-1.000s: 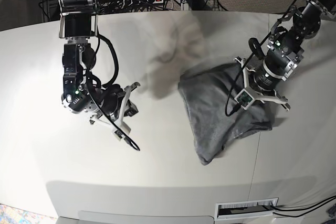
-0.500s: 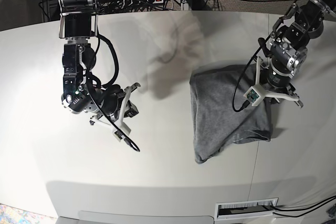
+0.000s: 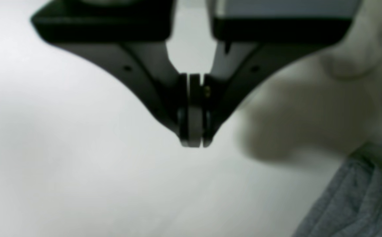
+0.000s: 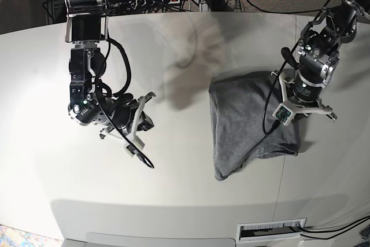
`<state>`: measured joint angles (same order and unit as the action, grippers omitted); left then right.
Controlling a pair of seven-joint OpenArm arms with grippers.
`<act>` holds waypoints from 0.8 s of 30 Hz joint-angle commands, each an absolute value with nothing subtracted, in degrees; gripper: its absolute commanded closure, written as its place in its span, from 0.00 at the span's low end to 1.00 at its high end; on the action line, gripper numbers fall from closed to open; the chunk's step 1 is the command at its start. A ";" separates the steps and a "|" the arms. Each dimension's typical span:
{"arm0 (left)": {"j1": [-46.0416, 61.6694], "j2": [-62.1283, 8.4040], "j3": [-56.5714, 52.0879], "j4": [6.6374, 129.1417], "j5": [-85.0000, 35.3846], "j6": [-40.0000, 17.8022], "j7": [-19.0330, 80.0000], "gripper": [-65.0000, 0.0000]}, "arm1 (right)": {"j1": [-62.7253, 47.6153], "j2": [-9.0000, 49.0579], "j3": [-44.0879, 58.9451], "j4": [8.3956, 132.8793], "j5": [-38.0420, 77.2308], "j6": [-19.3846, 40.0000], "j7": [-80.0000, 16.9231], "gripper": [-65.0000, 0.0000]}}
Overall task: Fold the T-shirt properly
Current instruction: 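Press and smooth the bundle top with the left gripper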
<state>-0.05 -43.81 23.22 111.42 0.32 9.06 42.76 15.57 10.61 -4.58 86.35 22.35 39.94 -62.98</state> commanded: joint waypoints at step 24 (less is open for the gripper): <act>-4.62 -27.92 22.57 97.95 -16.91 -1.61 32.10 1.00 | 16.12 10.94 -4.45 87.26 23.14 40.00 -62.89 1.00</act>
